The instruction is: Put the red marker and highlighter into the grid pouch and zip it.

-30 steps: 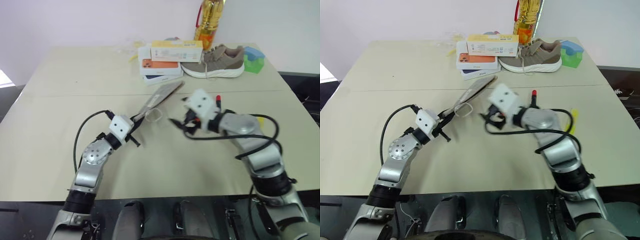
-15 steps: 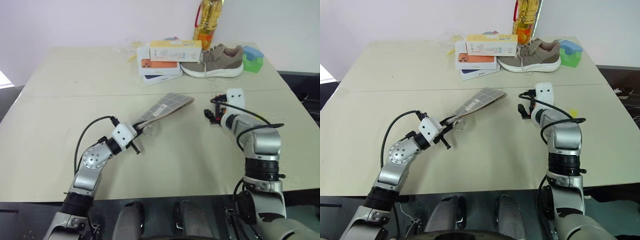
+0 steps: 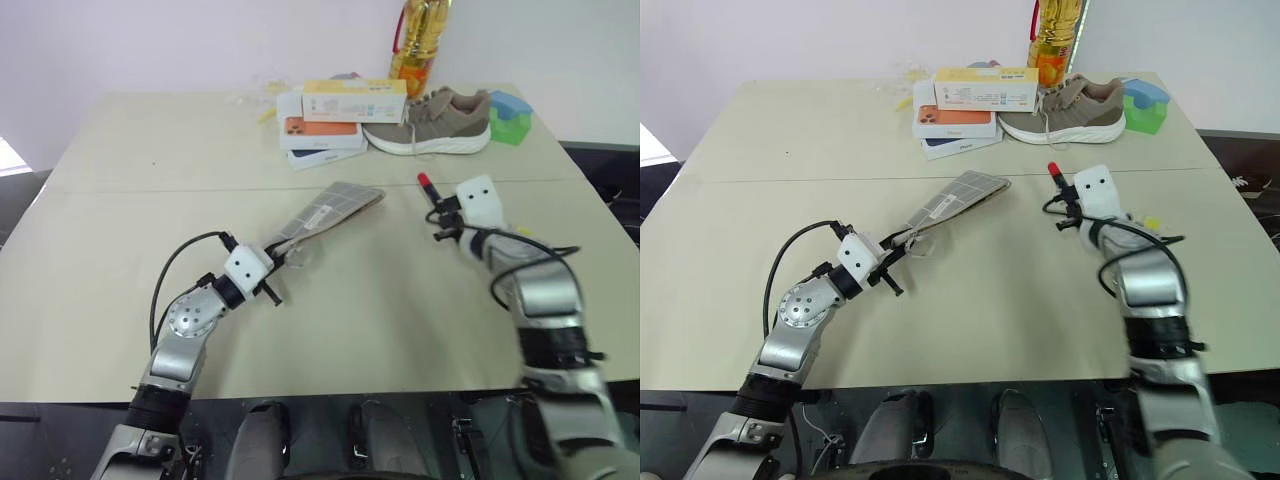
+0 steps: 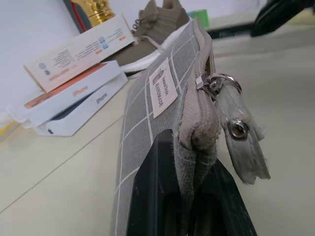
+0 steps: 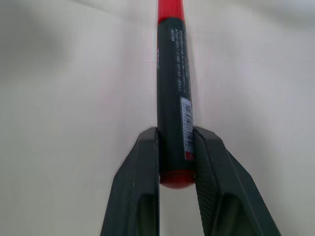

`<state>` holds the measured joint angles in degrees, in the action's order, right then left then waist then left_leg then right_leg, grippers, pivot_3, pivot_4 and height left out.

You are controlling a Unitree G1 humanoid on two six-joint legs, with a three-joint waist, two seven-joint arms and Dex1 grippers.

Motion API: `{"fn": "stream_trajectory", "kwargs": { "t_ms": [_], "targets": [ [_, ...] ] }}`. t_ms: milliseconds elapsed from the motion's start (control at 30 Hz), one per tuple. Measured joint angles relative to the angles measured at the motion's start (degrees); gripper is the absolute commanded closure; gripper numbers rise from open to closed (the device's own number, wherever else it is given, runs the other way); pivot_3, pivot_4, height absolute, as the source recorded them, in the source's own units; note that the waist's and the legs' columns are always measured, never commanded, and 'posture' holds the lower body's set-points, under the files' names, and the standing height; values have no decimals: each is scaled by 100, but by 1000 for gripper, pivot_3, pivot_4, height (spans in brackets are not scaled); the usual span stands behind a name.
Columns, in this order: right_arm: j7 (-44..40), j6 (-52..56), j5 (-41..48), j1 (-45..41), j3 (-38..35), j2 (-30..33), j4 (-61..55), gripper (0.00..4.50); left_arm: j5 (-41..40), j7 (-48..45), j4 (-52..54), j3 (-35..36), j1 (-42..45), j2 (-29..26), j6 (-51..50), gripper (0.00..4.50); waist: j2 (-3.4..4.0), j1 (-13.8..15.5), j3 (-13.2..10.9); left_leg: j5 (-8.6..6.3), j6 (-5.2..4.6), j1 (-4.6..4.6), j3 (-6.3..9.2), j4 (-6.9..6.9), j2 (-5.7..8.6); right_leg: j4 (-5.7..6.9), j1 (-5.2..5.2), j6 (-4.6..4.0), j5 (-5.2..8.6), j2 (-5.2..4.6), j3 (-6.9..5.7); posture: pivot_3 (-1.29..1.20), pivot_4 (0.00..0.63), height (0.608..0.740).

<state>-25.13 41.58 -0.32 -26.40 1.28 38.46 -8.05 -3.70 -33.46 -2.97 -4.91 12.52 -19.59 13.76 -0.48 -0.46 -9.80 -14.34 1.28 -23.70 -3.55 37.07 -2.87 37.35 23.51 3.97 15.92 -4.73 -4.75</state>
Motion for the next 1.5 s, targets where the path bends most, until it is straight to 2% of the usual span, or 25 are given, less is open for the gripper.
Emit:
{"fn": "stream_trajectory", "kwargs": {
  "t_ms": [67, 267, 900, 1033, 1167, 1400, 1467, 1500],
  "targets": [
    [-562, -730, 16, 283, 4, 509, -446, 4112, -76, -11, -75, 118, 56, -35, -18, 4500, -4, -20, -2, 0, -1, 3, 1, 0, -3, -2, -2, 0, 0, 8, -1, 0, 150, 724],
    [-1407, -1338, 326, 826, -31, 814, -1000, 4112, -207, -147, -154, 155, 123, -78, -43, 4500, -15, -7, -9, 0, 0, 13, 0, 3, -7, 1, -10, -1, 0, 7, -1, 0, 150, 724],
    [-1641, -1724, -16, 617, 348, 793, -1127, 4112, -282, -444, -197, 159, 158, -118, 55, 4500, -16, 2, -9, 0, 0, 13, 1, 5, -4, 1, -12, -1, -1, 4, 0, 0, 150, 724],
    [-1823, -1957, -320, 558, 614, 977, -1147, 4112, -300, -655, -197, 143, 152, -248, 153, 4500, -16, 3, -9, 0, 0, 13, -2, 6, -4, 1, -11, -1, -1, 4, 0, 0, 150, 724],
    [-2231, -2674, -942, 354, 1209, 1407, -1254, 4112, -317, -1113, -197, 75, 170, -516, 356, 4500, -16, -7, -9, 0, 1, 13, -3, 6, -4, 1, -10, -1, -1, 5, 0, 0, 150, 724],
    [-2618, -3358, -1434, -130, 1818, 1126, -1340, 4112, -443, -1895, -201, -219, 413, -720, 576, 4500, -16, -2, -9, 1, 2, 13, -4, 8, -4, 2, -12, -1, -1, 5, -1, 0, 150, 724],
    [-2678, -3263, -1471, -129, 1834, 957, -1334, 3054, -459, -1943, -263, -220, 419, -717, 576, 4500, -16, 2, -9, 1, 3, 13, -5, 11, -4, 2, -13, -1, -1, 4, 0, 0, 150, 724],
    [-2698, -3190, -1455, -129, 1831, 907, -1336, 2677, -459, -1946, -291, -221, 420, -716, 576, 4500, -16, 4, -9, 2, 2, 13, -5, 11, -4, 3, -13, -1, -1, 4, -1, 0, 150, 724]
  ]
}}
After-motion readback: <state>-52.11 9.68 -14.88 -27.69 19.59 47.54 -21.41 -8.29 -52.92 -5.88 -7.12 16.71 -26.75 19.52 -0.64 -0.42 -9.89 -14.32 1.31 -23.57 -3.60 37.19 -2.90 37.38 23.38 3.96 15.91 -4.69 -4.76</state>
